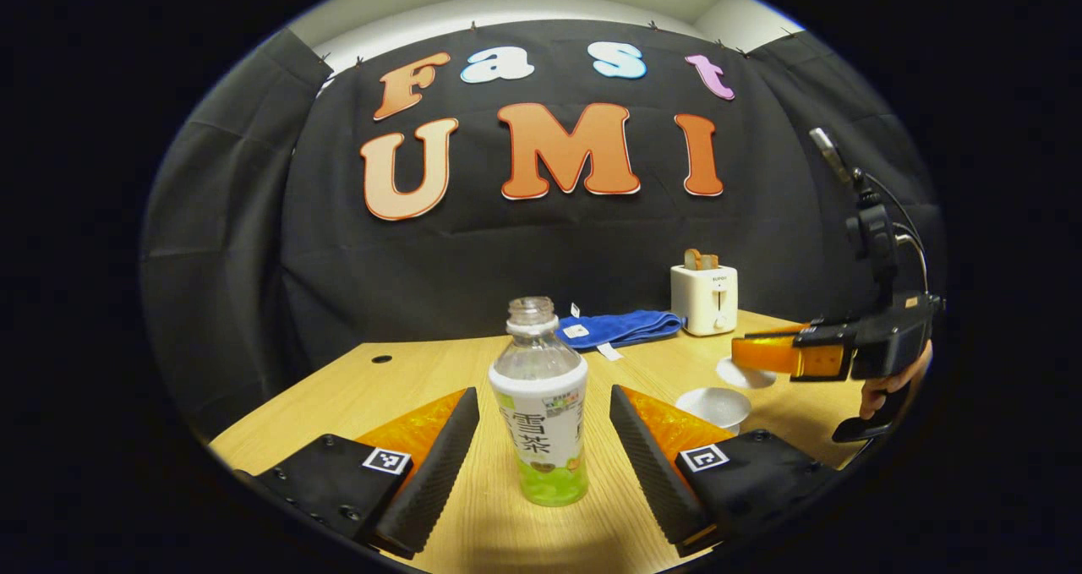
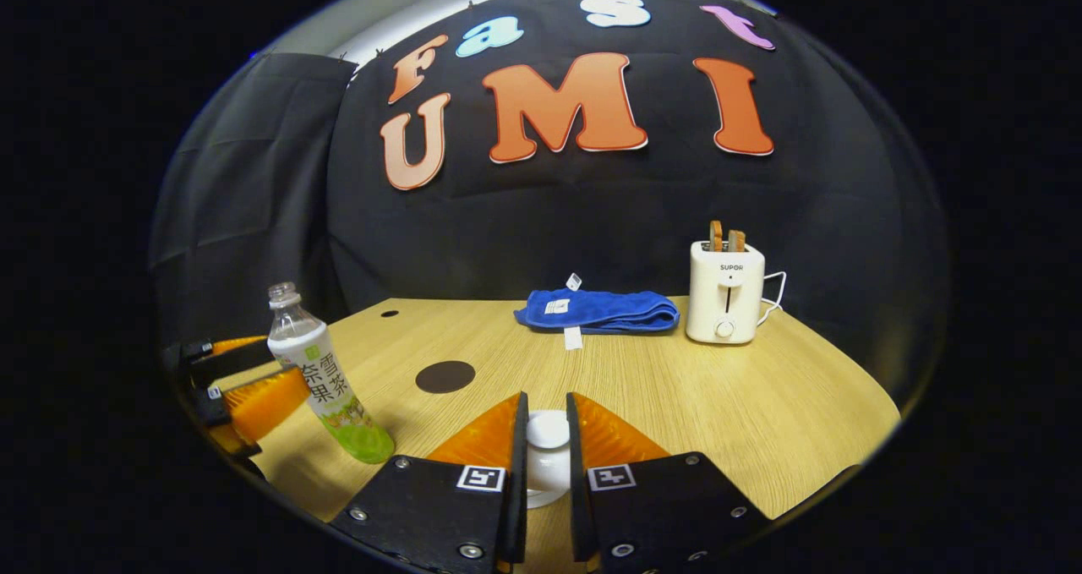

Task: Open the teacup lid with one hand, grasp the water bottle and pour water into the teacup with the other hand; after pouring, place the water bottle on the coaster and then close the teacup lid.

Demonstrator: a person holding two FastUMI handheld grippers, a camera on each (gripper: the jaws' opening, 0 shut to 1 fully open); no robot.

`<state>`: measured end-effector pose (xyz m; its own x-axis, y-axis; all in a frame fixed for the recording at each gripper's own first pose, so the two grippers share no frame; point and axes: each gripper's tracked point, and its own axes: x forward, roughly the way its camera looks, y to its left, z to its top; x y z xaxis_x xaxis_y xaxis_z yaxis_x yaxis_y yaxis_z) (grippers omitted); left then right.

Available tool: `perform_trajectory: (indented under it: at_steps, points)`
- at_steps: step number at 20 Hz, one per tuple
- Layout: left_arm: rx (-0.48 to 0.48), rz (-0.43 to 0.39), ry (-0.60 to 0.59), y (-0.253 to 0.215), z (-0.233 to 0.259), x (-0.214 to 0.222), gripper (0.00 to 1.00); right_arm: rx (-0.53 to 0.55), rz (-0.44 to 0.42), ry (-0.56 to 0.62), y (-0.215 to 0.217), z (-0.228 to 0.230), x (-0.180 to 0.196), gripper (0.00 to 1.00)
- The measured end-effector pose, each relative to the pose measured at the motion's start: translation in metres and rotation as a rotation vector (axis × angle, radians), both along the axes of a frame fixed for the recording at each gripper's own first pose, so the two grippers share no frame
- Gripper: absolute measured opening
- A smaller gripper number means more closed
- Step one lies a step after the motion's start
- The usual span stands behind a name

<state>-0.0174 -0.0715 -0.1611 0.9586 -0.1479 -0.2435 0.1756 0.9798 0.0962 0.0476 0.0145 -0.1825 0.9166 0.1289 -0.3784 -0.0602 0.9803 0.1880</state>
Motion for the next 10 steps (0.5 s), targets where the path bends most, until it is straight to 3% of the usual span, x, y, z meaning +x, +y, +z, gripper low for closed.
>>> perform_trajectory:
  at_steps: [7,10]
  points:
    - [0.009,0.044,0.075,0.009,-0.04,0.013,1.0,0.004,-0.043,-0.035,-0.025,0.016,-0.006,0.21]
    - [0.004,0.054,0.09,0.014,-0.047,0.021,0.96,-0.01,-0.057,-0.043,-0.033,0.019,-0.009,0.21]
